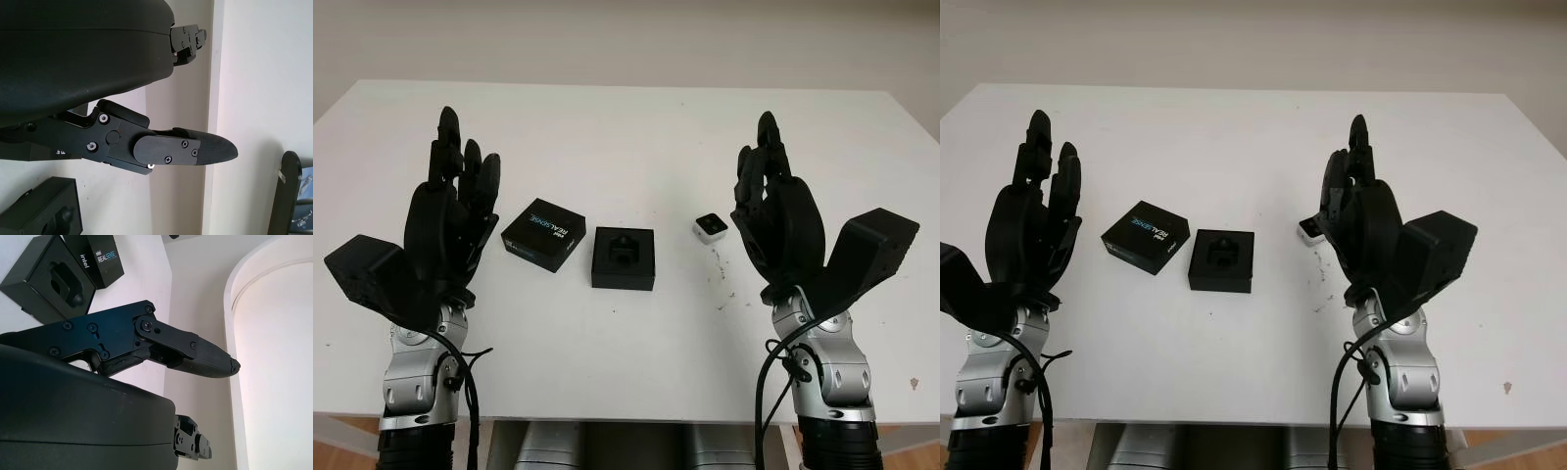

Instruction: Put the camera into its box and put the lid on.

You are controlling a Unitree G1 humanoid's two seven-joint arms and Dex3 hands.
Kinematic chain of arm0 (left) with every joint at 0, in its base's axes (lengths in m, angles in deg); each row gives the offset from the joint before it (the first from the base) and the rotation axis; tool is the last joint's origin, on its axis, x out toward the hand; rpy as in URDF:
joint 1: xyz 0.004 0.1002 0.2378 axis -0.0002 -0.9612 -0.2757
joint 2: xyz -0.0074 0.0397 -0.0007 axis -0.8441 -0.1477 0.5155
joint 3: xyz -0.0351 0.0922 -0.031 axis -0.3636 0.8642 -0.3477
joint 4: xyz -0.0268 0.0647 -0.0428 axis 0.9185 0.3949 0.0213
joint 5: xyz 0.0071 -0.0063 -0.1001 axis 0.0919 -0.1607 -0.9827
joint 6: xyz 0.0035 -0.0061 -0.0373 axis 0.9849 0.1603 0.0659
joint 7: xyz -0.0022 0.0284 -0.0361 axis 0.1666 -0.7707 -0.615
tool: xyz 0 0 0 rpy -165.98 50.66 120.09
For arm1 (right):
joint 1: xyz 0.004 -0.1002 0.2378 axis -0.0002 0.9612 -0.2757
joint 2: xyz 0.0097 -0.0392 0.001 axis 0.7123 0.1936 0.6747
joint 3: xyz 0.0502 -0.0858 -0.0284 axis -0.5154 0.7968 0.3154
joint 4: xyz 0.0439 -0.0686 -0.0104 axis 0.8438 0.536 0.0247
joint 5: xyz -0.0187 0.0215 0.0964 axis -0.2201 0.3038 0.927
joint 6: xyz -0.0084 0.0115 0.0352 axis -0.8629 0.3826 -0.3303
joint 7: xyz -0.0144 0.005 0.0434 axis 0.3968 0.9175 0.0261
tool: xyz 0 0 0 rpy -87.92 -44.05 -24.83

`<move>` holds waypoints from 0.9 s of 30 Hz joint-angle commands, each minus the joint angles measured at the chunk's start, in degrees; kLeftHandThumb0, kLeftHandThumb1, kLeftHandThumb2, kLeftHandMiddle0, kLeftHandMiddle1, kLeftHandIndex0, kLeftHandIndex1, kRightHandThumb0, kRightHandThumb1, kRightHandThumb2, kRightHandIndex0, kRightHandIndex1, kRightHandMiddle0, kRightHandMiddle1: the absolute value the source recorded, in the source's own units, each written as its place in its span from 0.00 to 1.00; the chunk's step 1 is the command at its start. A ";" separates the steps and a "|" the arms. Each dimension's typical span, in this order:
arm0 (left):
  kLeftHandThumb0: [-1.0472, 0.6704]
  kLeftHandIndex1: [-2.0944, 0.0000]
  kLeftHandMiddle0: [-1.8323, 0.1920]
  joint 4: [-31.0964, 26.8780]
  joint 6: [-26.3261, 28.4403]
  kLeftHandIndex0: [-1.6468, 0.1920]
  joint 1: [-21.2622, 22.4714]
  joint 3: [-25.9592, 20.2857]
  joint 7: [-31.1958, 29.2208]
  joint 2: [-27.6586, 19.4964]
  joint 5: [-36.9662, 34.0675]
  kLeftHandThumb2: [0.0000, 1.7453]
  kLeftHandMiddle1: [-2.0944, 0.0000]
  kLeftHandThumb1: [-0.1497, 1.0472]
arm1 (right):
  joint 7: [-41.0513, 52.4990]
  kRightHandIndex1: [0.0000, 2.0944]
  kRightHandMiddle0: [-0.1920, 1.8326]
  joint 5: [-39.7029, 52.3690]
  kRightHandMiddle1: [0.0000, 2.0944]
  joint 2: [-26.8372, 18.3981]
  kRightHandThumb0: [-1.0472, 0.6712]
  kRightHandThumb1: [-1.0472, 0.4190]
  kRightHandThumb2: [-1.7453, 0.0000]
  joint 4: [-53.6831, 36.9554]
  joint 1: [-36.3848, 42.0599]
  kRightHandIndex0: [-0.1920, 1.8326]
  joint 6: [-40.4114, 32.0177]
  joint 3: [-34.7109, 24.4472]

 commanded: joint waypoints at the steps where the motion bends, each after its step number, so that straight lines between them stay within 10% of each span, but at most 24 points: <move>1: 0.22 0.97 0.97 -1.06 0.23 0.97 -0.31 0.06 0.08 0.18 -0.18 0.18 0.97 1.00 | 0.43 0.00 0.00 0.23 0.00 -0.46 0.19 0.00 0.57 -0.28 -0.21 0.00 0.43 -0.28; 15: 0.22 0.98 0.97 -0.24 0.23 0.98 0.11 0.85 0.07 0.40 0.45 0.18 0.97 1.00 | 0.18 0.00 0.01 -0.15 0.00 -2.05 0.22 0.00 0.68 1.98 -1.68 0.00 1.32 -2.54; 20: 0.22 0.97 0.97 -1.12 0.25 0.97 -0.52 1.36 0.37 0.27 1.11 0.19 0.97 1.00 | 0.46 0.07 0.14 -4.73 0.08 -10.08 0.25 0.02 0.93 7.30 -7.10 0.14 0.54 -4.31; 27: 0.22 0.97 0.97 -1.42 -0.02 0.97 -1.03 1.57 0.76 0.65 1.47 0.20 0.97 1.00 | 7.12 0.14 0.13 -14.07 0.36 -23.52 0.33 0.14 0.98 19.84 -15.76 0.26 7.89 -1.09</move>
